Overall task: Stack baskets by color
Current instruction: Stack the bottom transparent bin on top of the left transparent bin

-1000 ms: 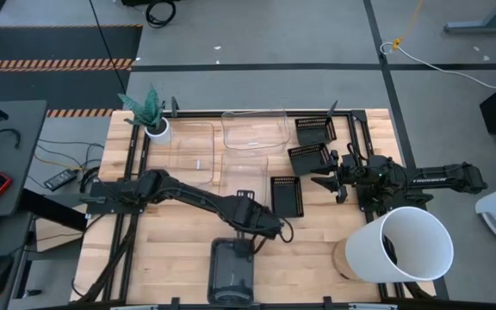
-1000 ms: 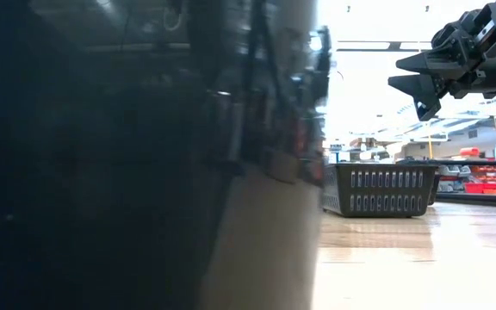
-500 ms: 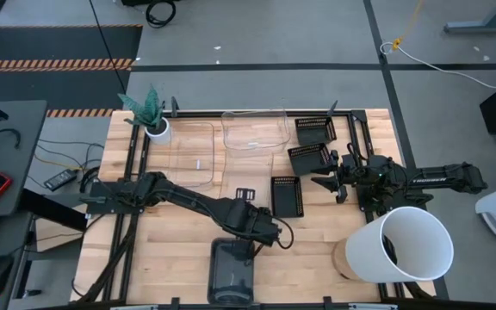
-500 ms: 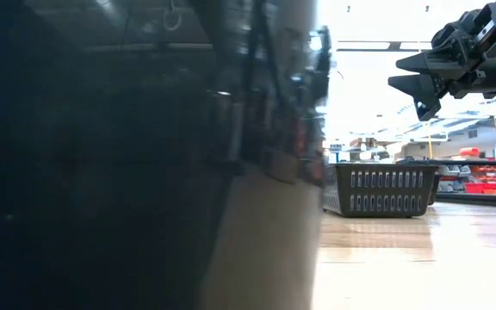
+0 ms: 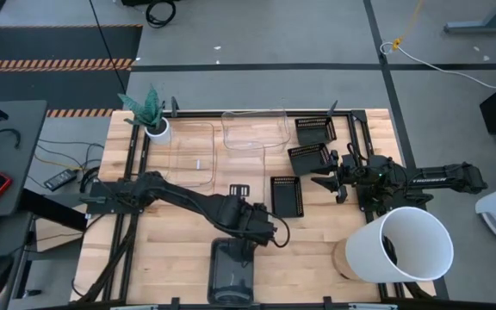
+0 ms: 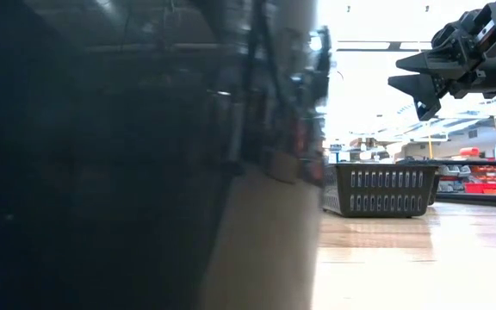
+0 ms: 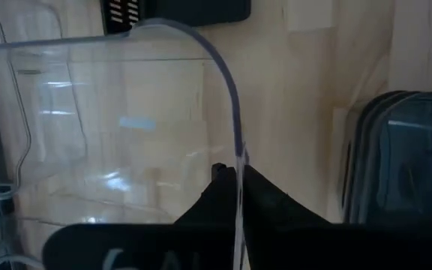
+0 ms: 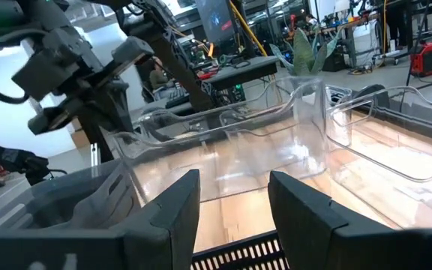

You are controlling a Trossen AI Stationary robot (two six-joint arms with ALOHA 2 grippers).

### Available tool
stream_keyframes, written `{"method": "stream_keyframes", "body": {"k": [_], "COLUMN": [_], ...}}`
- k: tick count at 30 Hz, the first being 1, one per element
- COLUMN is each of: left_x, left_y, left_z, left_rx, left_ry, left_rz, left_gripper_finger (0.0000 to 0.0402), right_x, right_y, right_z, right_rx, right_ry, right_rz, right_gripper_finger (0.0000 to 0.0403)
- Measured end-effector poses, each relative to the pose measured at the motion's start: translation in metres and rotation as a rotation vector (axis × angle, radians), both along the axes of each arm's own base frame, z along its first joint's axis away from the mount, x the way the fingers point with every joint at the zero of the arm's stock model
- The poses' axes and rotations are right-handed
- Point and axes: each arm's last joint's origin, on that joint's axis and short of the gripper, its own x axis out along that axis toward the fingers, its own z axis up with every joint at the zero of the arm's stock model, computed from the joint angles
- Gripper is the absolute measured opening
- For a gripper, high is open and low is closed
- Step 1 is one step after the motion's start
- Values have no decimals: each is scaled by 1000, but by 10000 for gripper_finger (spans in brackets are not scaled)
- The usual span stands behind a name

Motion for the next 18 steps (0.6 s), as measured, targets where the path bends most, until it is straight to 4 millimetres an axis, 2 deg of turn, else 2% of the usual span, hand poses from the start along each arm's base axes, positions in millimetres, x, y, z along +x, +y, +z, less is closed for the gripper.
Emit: {"method": "stream_keyframes", "body": {"k": [4, 11, 18], "left_x": [-6, -25, -42], "left_y": [1, 8, 24], "left_z": [12, 45, 76], "left_rx": [-5, 8, 6], "left_ry": [-35, -134, -222], "left_rz": [1, 23, 57], "left_gripper_finger": [7, 7, 7], "right_x": [0, 0, 0], "right_y": [0, 0, 0], "right_z": [0, 0, 0], "right_rx": [0, 0, 0], "right_ry": [0, -1, -1], "right_rz": [1, 0, 1], "right_gripper_finger": [165, 165, 165]}}
